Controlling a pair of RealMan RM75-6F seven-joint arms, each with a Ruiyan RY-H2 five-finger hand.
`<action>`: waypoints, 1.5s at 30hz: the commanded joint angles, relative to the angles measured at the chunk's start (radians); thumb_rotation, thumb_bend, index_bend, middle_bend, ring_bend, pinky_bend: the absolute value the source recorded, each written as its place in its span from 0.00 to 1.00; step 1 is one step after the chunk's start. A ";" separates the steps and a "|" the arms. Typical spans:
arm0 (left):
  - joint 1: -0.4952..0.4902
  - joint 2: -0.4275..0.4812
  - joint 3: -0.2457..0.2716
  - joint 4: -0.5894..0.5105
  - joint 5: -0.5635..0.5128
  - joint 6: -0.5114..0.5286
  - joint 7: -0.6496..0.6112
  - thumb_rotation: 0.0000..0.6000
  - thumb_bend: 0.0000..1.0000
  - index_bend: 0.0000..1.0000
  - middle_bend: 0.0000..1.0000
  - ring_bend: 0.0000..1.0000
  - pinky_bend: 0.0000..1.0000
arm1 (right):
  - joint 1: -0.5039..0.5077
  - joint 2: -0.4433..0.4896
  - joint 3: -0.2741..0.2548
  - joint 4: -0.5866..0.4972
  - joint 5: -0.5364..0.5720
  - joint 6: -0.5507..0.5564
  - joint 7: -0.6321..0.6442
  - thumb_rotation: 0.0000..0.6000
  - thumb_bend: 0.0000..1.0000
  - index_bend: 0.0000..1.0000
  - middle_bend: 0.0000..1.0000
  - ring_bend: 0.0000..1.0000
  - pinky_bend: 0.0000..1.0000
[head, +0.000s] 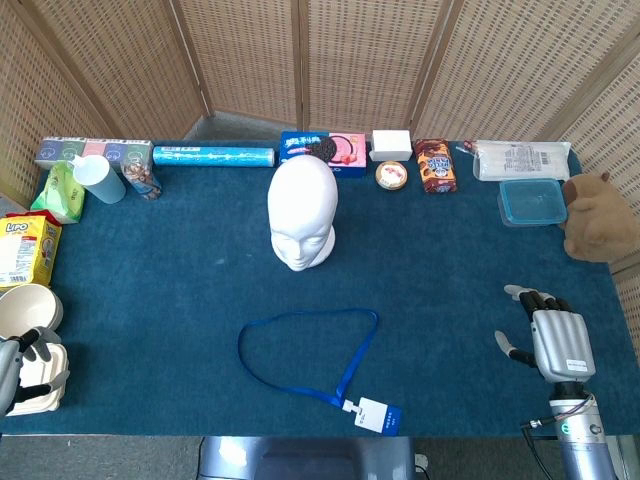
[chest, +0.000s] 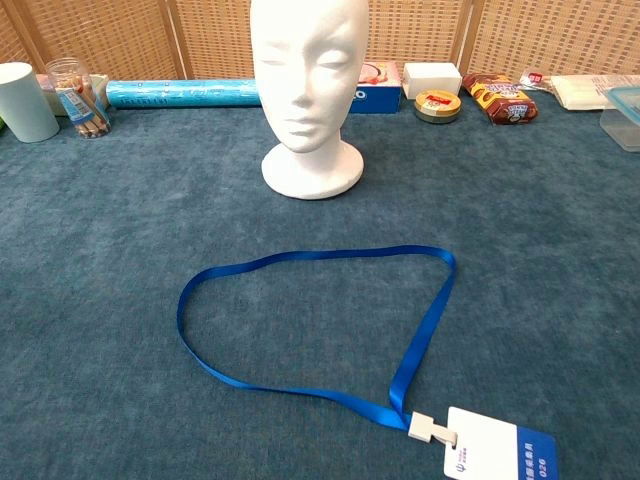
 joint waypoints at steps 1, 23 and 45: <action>-0.001 0.001 0.001 -0.005 0.005 -0.001 -0.003 1.00 0.18 0.43 0.56 0.51 0.52 | 0.000 0.001 0.001 -0.003 0.002 -0.002 -0.002 0.87 0.31 0.25 0.33 0.34 0.30; -0.091 0.015 -0.031 -0.057 0.045 -0.089 0.066 1.00 0.18 0.43 0.64 0.64 0.74 | 0.143 -0.183 0.077 0.051 0.001 -0.088 -0.131 0.87 0.31 0.33 0.74 0.94 0.97; -0.249 -0.087 -0.115 -0.032 -0.037 -0.186 0.258 0.99 0.18 0.43 0.81 0.87 1.00 | 0.348 -0.483 0.129 0.248 0.220 -0.260 -0.319 0.87 0.31 0.49 1.00 1.00 1.00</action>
